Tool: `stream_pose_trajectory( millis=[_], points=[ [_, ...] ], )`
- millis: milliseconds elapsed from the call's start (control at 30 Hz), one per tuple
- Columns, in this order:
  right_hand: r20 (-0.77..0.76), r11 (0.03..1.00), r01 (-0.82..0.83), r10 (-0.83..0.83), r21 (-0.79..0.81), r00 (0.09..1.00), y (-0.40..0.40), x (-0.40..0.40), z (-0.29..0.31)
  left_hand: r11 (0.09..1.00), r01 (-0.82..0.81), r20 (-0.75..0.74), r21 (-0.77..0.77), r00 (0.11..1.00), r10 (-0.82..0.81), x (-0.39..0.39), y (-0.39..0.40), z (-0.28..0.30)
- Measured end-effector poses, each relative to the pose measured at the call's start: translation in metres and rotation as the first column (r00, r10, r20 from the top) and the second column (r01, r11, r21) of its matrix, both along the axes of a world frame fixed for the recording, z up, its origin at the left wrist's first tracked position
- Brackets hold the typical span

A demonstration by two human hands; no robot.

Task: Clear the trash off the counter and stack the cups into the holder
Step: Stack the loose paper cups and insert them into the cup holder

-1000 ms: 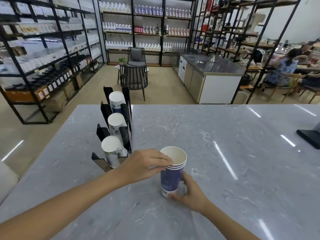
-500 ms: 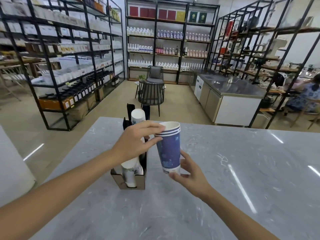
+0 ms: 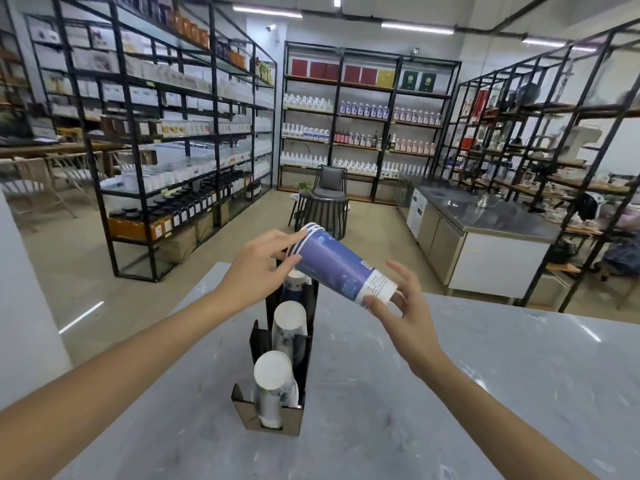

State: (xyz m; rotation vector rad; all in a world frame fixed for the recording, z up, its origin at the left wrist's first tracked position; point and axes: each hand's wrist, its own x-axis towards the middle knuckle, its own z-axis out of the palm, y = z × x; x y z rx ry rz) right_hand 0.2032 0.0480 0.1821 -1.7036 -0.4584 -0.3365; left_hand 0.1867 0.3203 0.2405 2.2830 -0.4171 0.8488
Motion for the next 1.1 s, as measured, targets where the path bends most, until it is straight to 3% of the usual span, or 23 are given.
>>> stream_pose_trajectory(
  millis=[167,267,333,533,867,1100],
  points=[
    [0.119,0.997,0.006,-0.015,0.076,0.993,0.024,0.020,0.055,0.995,-0.073,-0.060,-0.070,0.996,0.069,0.015,0.011,0.003],
    [0.188,0.996,-0.007,-0.010,0.093,0.982,0.043,0.029,0.081,0.995,0.003,-0.132,-0.096,0.991,-0.015,0.026,0.016,-0.002],
    [0.221,0.997,-0.036,0.020,0.070,0.975,0.056,0.035,0.092,0.976,0.068,-0.242,-0.205,0.963,-0.118,0.036,0.019,-0.008],
    [0.256,0.999,-0.046,0.050,-0.023,0.965,0.090,0.053,0.100,0.915,0.068,-0.464,-0.398,0.846,-0.264,0.057,0.019,-0.024],
    [0.234,0.996,-0.024,0.043,-0.083,0.971,0.114,0.077,0.097,0.860,-0.021,-0.491,-0.510,0.827,-0.272,0.062,0.040,-0.036],
    [0.225,0.994,-0.003,0.027,-0.105,0.974,0.117,0.084,0.099,0.772,-0.060,-0.457,-0.633,0.834,-0.310,0.068,0.042,-0.042]
  ],
)
